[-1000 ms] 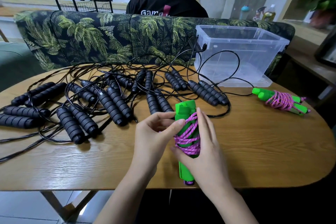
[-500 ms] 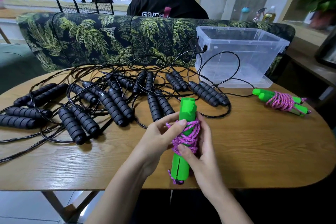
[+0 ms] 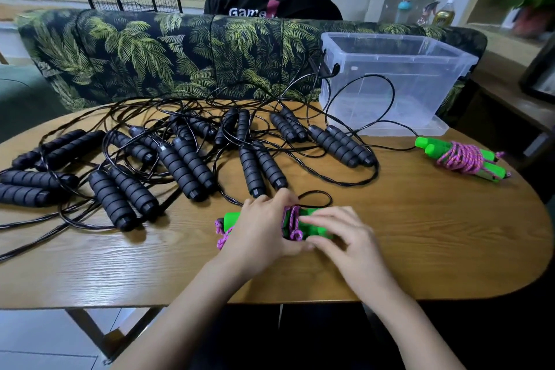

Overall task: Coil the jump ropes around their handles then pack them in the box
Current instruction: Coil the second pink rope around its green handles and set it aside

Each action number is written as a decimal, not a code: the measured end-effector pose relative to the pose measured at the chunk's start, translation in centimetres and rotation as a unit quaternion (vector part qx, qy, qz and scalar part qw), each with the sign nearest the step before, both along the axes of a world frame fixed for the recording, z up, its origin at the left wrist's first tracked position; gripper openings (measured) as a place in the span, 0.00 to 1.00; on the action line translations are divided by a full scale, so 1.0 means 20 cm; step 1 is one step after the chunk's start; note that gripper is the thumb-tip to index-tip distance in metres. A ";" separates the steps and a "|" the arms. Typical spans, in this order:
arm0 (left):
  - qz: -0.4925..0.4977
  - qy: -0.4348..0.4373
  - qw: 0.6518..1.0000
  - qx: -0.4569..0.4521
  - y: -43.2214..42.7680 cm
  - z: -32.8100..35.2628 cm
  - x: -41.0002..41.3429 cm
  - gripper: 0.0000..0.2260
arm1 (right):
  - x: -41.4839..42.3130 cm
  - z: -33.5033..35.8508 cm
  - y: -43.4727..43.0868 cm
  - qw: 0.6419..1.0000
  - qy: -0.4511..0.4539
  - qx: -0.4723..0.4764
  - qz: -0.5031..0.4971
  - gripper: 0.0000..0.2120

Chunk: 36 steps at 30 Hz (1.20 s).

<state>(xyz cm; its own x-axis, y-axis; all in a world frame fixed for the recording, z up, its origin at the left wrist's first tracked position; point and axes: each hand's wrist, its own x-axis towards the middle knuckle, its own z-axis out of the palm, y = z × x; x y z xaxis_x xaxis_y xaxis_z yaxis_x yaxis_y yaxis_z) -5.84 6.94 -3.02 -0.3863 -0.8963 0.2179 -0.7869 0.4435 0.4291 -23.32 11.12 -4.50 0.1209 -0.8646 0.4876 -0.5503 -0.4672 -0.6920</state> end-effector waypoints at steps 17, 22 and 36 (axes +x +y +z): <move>-0.049 0.111 0.992 0.041 0.01 0.01 0.11 0.15 | 0.05 0.10 -0.06 0.982 -0.002 0.155 -0.108 0.12; -0.055 0.111 0.991 0.054 0.02 0.01 0.10 0.10 | 0.11 0.13 -0.08 0.969 0.105 0.138 -0.173 0.09; 0.064 0.157 0.982 0.079 0.02 0.01 0.05 0.10 | 0.16 0.13 -0.06 0.968 0.143 0.169 -0.116 0.11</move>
